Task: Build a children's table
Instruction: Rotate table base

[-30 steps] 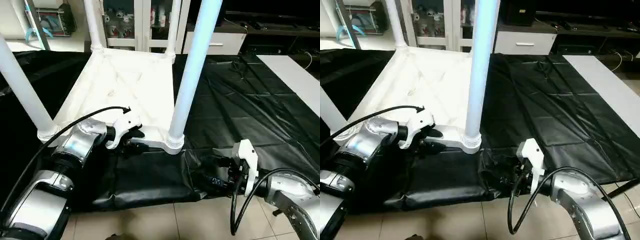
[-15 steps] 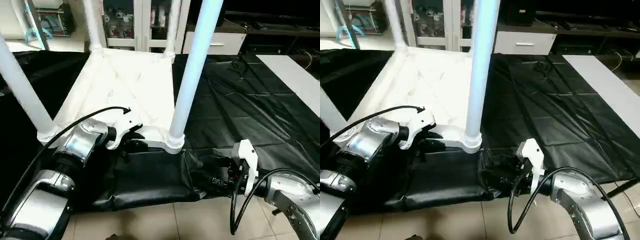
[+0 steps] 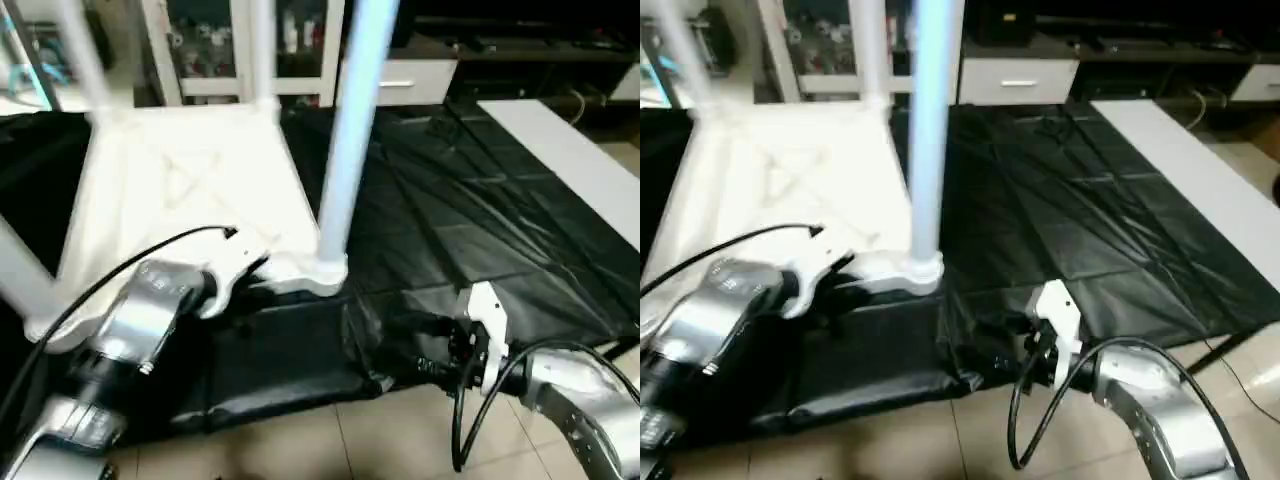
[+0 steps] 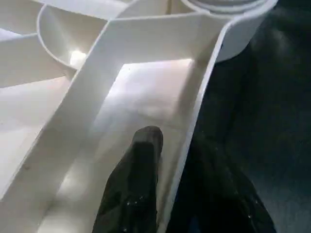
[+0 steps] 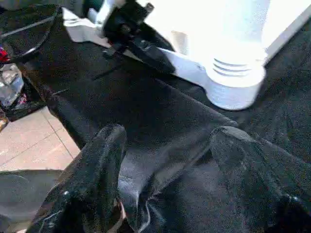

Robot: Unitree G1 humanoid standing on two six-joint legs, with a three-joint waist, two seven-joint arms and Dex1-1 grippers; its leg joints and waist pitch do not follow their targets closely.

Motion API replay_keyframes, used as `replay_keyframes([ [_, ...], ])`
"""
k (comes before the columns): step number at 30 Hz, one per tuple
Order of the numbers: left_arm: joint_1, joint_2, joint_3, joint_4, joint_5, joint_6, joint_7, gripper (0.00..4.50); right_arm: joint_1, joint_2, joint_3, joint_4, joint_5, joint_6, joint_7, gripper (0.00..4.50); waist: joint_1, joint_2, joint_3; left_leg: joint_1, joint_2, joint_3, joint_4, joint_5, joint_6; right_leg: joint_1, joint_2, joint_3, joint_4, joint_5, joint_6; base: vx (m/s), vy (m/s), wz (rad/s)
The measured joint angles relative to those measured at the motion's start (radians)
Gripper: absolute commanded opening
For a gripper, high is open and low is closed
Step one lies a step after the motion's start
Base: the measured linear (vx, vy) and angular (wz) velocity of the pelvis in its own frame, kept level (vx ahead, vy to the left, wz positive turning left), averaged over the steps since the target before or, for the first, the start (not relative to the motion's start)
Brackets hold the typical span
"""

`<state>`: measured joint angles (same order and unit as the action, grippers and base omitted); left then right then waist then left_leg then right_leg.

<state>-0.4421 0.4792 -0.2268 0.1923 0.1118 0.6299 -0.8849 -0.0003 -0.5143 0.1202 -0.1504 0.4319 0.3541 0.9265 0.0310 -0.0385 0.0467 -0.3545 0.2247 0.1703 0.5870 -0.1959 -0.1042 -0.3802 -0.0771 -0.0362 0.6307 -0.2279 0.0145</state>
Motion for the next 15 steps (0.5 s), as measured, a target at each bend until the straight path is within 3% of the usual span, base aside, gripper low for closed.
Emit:
replay_keyframes([
  [4,0.051,0.015,-0.004,-0.083,0.003,0.002,0.015,0.69,-0.010,0.003,0.005,0.010,-0.012,-0.009,-0.002,3.11,0.005,0.000,-0.001,0.000,0.000,0.001,0.000,0.000,0.000,0.000,0.000,0.000,0.000,0.000,0.000,0.000,0.000,0.00],
  [7,0.070,-0.001,-0.009,-0.095,0.003,-0.059,0.020,0.67,-0.046,0.016,0.003,0.048,-0.047,-0.030,-0.038,3.11,0.013,-0.001,-0.001,0.002,-0.001,0.001,0.001,0.000,0.000,-0.001,-0.001,0.000,0.000,0.000,0.000,0.000,0.000,0.00],
  [9,0.080,-0.022,-0.012,-0.098,0.000,-0.088,0.022,0.67,-0.066,0.036,-0.006,0.087,-0.061,-0.054,-0.077,3.11,0.022,-0.001,-0.001,0.002,-0.001,0.002,0.001,0.000,0.000,-0.001,-0.002,0.000,-0.001,0.000,0.000,0.000,0.000,0.00],
  [15,0.080,-0.078,-0.026,-0.129,-0.024,-0.049,0.037,0.66,-0.095,0.029,-0.037,0.095,-0.057,-0.062,-0.085,3.11,0.058,0.001,-0.002,-0.002,-0.003,0.003,0.001,-0.001,0.003,-0.002,-0.005,-0.001,-0.002,0.000,0.000,0.000,0.000,0.00],
])
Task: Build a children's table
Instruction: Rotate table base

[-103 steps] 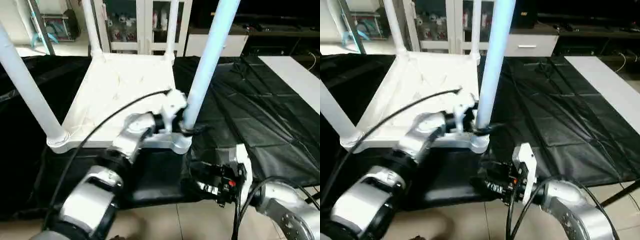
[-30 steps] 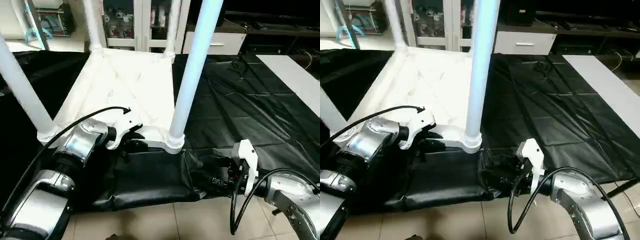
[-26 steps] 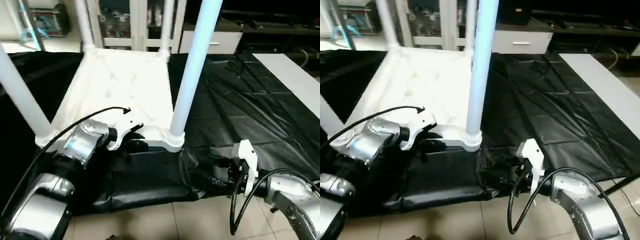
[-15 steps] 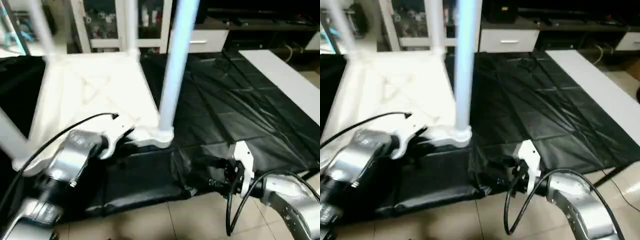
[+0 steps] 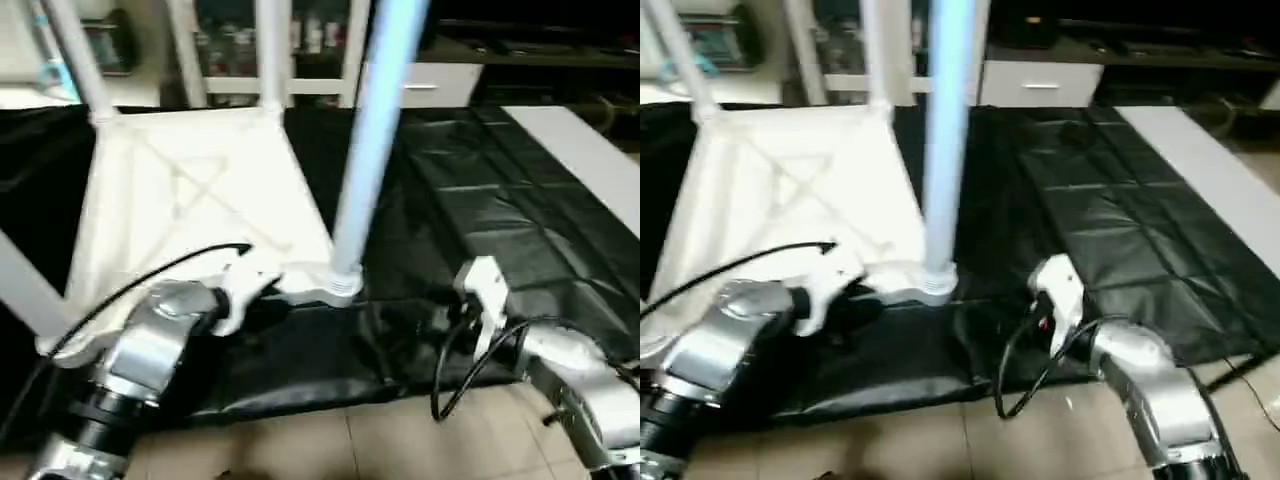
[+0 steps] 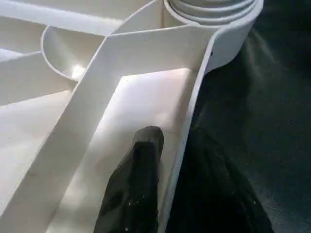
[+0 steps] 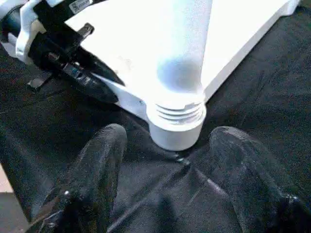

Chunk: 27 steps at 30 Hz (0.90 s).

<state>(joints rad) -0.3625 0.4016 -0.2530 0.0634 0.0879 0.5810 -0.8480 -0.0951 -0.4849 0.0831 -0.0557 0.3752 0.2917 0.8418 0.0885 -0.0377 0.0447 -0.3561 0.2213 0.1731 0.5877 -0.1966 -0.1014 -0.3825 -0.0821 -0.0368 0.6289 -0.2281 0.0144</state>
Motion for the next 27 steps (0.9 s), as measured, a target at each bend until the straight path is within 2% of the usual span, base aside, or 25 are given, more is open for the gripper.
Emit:
replay_keyframes([
  [7,0.000,-0.026,-0.011,-0.030,-0.016,0.070,-0.009,0.63,0.004,-0.037,-0.008,0.020,0.008,-0.012,0.052,3.11,0.002,-0.002,0.000,0.000,0.000,0.000,0.002,0.000,0.000,0.000,-0.001,0.000,0.000,0.000,0.000,0.000,0.000,0.00],
  [10,0.000,-0.027,-0.019,-0.020,-0.016,0.035,-0.010,0.62,-0.011,-0.044,-0.019,0.038,0.009,-0.014,0.064,3.11,0.004,-0.002,0.000,-0.001,-0.001,0.000,0.003,0.000,0.001,0.000,-0.002,-0.001,0.000,0.000,0.000,0.000,0.000,0.00],
  [13,-0.002,-0.053,-0.013,0.017,-0.019,-0.037,-0.009,0.62,-0.028,-0.050,-0.026,0.050,0.008,-0.020,0.073,3.11,0.015,-0.002,0.000,-0.004,-0.001,0.001,0.003,0.002,0.003,0.000,-0.004,-0.002,0.001,0.000,0.000,0.000,0.000,0.00],
  [15,-0.022,-0.074,-0.008,0.050,-0.039,-0.052,-0.011,1.15,-0.036,-0.053,-0.028,0.066,0.008,-0.022,0.082,3.11,0.025,-0.002,0.001,-0.007,-0.003,0.002,0.003,0.006,0.011,0.000,-0.007,-0.003,0.001,0.001,0.001,0.000,0.000,0.00],
  [16,-0.035,-0.078,-0.009,0.068,-0.051,-0.058,-0.016,1.15,-0.038,-0.055,-0.028,0.069,0.008,-0.023,0.085,3.11,0.028,-0.002,0.001,-0.008,-0.003,0.003,0.003,0.007,0.011,-0.001,-0.008,-0.003,0.001,0.001,0.001,0.000,0.000,0.00],
  [20,-0.093,-0.079,-0.039,0.161,-0.060,-0.131,-0.063,1.63,-0.060,-0.062,-0.028,0.083,0.003,-0.037,0.104,3.11,0.030,-0.002,0.001,-0.013,-0.004,0.008,0.006,0.008,0.013,-0.001,-0.010,-0.002,0.001,0.002,0.002,0.000,0.000,0.00],
  [22,-0.113,-0.069,-0.046,0.194,-0.056,-0.158,-0.085,1.77,-0.060,-0.065,-0.028,0.083,0.003,-0.039,0.106,3.11,0.028,-0.002,0.001,-0.014,-0.004,0.008,0.008,0.008,0.013,-0.001,-0.011,-0.002,0.001,0.003,0.004,0.000,0.000,0.00],
  [27,-0.170,-0.044,-0.068,0.271,-0.053,-0.186,-0.155,1.77,-0.043,-0.079,-0.029,0.081,0.003,-0.039,0.122,3.11,0.022,-0.002,0.001,-0.013,-0.003,0.007,0.008,0.009,0.012,-0.001,-0.010,-0.002,0.001,0.004,0.006,0.000,0.000,0.00],
])
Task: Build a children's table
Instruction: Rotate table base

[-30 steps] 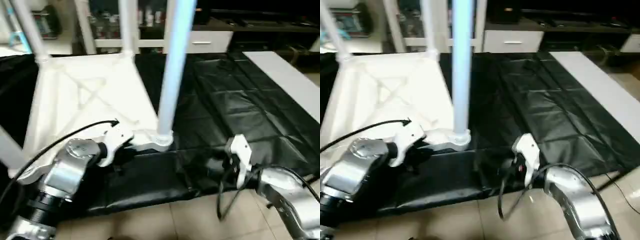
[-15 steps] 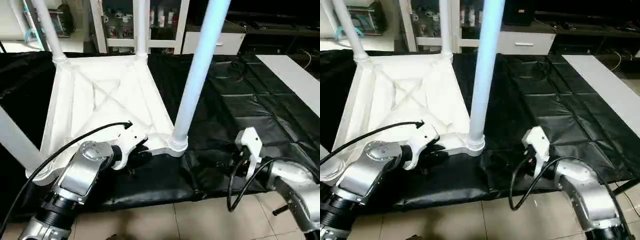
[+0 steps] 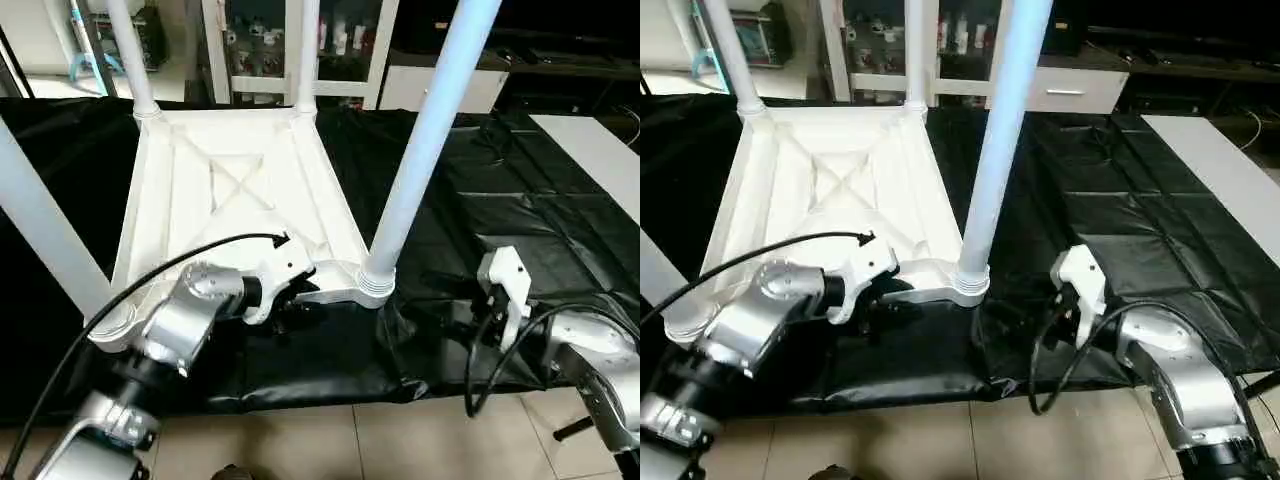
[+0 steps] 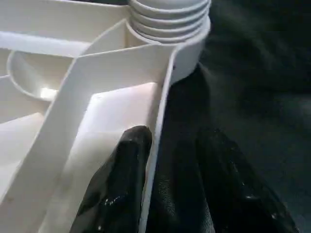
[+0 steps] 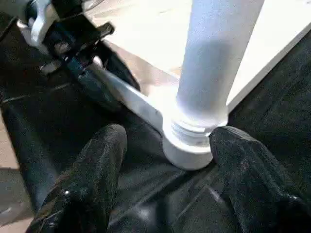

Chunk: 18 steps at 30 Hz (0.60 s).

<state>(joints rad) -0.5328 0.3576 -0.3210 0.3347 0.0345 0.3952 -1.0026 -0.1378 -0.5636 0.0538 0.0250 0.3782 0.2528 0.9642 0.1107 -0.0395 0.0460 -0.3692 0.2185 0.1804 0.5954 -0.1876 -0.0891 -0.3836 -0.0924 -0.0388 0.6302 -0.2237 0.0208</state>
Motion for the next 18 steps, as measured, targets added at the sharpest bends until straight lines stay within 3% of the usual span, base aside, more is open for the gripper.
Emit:
replay_keyframes([
  [5,-0.065,0.005,-0.002,0.124,0.001,-0.079,-0.019,1.77,0.010,-0.001,-0.001,-0.003,0.002,0.001,0.005,3.11,0.001,0.002,0.001,0.000,0.000,-0.001,0.000,0.001,0.000,0.000,0.000,0.000,0.000,0.001,0.000,0.000,0.000,0.00],
  [15,-0.119,-0.010,-0.001,0.247,-0.002,-0.178,-0.046,1.77,0.020,-0.009,-0.005,-0.014,0.007,0.005,0.014,3.11,0.003,0.002,0.001,-0.001,0.000,-0.001,0.000,0.001,0.000,0.000,0.000,-0.001,0.000,0.001,0.000,0.000,0.000,0.00],
  [16,-0.128,-0.012,0.000,0.261,-0.002,-0.178,-0.051,2.09,0.020,-0.009,-0.005,-0.014,0.007,0.005,0.015,3.11,0.003,0.002,0.001,-0.001,0.000,-0.001,0.000,0.001,0.000,0.000,0.000,-0.001,0.000,0.001,0.000,0.000,0.000,0.00],
  [18,-0.148,-0.015,0.001,0.279,-0.005,-0.190,-0.066,2.17,0.020,-0.009,-0.005,-0.015,0.007,0.006,0.016,3.11,0.003,0.002,0.001,-0.001,0.000,-0.001,0.000,0.001,0.000,0.000,0.000,-0.001,0.000,0.001,0.000,0.000,0.000,0.00],
])
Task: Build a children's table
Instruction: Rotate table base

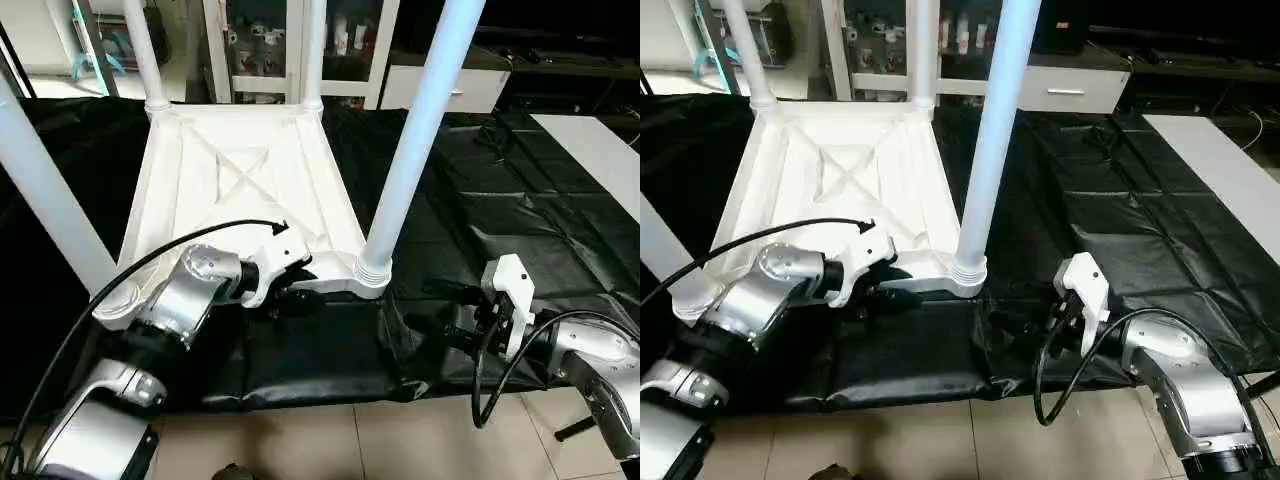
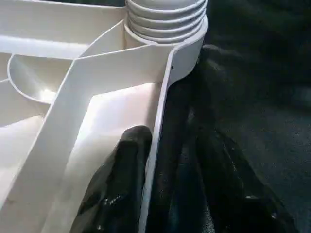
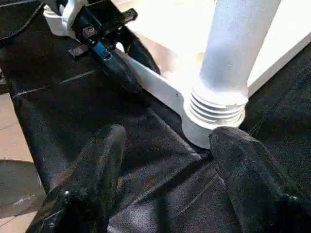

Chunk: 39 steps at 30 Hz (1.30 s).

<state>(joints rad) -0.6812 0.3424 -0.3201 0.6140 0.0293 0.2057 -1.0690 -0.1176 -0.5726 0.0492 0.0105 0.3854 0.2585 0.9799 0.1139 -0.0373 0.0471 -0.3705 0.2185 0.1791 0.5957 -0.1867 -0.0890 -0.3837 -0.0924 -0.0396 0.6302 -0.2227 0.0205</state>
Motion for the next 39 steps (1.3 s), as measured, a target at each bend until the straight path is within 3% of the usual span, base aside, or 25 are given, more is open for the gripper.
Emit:
replay_keyframes([
  [4,-0.075,-0.008,0.007,0.011,0.004,-0.113,0.013,2.37,0.000,0.000,0.000,-0.001,0.000,0.000,0.001,3.11,-0.003,0.000,0.000,0.001,0.000,0.000,0.000,0.000,0.000,0.000,0.000,0.001,0.000,0.000,0.000,0.000,0.000,0.00],
  [8,-0.080,-0.031,0.029,0.025,-0.013,-0.202,0.009,2.37,0.001,-0.004,0.000,-0.008,0.000,0.002,0.001,3.11,-0.011,0.001,-0.001,0.001,0.000,0.000,0.000,0.000,0.000,0.000,0.000,0.000,0.000,0.000,0.000,0.000,0.000,0.00],
  [18,-0.084,0.010,-0.012,0.092,0.007,-0.164,-0.106,2.37,0.001,-0.009,0.000,-0.008,0.000,0.005,0.009,3.11,-0.024,0.001,-0.001,0.001,0.000,0.000,0.000,0.000,0.000,0.000,0.000,0.001,0.000,0.000,0.000,0.000,0.000,0.00],
  [26,-0.097,0.005,-0.024,0.199,0.066,-0.177,-0.042,2.37,0.002,-0.010,0.000,-0.010,0.000,0.012,0.011,3.11,-0.023,0.001,-0.001,0.001,0.000,0.000,0.000,0.000,0.000,0.000,0.000,0.000,0.000,0.000,0.000,0.000,0.000,0.00],
  [39,-0.119,0.009,-0.030,0.249,0.101,-0.191,-0.036,1.24,0.002,-0.011,0.000,-0.010,0.000,0.012,0.026,3.11,-0.024,0.001,-0.001,0.001,0.000,-0.001,0.000,0.000,0.000,0.000,0.000,0.000,0.000,0.000,0.000,0.000,0.000,0.00],
])
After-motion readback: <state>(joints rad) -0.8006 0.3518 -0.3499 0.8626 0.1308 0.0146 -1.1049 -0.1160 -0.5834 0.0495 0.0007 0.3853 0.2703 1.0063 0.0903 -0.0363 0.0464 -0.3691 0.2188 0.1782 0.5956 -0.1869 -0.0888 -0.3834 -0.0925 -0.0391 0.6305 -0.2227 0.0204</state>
